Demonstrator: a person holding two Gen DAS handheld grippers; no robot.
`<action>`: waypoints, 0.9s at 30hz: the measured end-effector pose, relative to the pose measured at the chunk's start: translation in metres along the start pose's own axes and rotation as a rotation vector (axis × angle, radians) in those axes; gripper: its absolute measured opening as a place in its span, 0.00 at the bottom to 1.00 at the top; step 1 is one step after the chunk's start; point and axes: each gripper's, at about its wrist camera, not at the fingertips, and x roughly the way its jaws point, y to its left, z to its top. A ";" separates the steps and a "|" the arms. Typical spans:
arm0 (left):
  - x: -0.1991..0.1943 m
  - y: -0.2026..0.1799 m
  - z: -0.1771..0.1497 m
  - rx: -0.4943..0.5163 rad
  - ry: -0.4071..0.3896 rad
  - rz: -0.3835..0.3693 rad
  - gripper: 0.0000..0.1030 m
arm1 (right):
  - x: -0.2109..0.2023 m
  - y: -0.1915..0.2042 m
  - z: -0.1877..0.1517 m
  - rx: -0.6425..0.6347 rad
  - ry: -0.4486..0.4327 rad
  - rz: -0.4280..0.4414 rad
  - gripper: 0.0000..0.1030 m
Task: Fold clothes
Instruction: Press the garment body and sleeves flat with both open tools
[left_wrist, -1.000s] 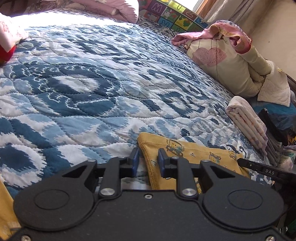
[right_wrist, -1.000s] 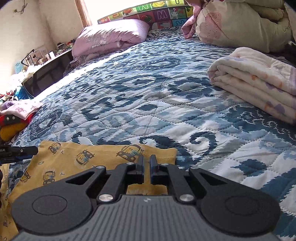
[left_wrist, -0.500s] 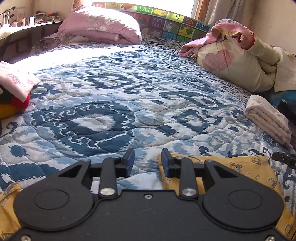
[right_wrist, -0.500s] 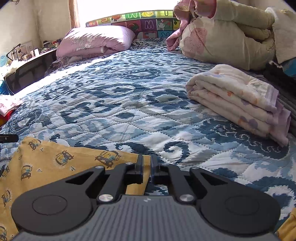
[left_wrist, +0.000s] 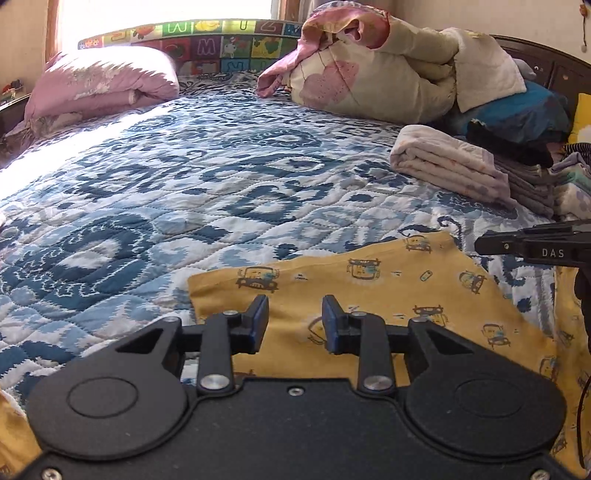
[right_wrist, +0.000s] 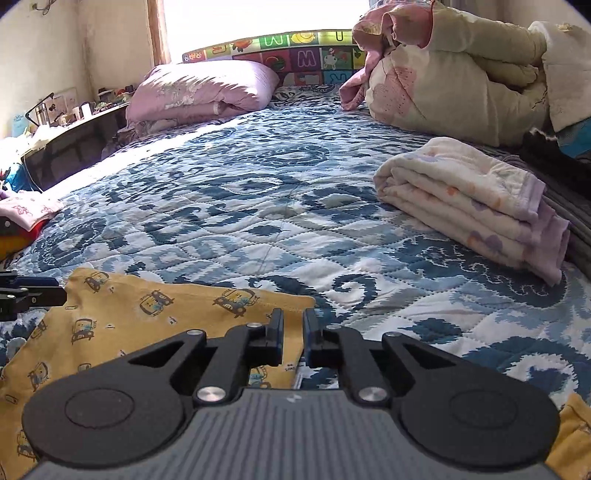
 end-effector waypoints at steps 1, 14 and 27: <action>0.000 -0.014 -0.003 0.028 0.001 -0.014 0.28 | -0.007 0.009 -0.005 -0.008 -0.002 0.035 0.13; -0.027 -0.119 -0.068 0.231 0.054 0.139 0.29 | -0.075 0.081 -0.097 -0.123 0.052 0.065 0.19; -0.099 -0.131 -0.129 0.218 0.135 0.184 0.46 | -0.142 0.069 -0.157 -0.040 0.103 0.034 0.28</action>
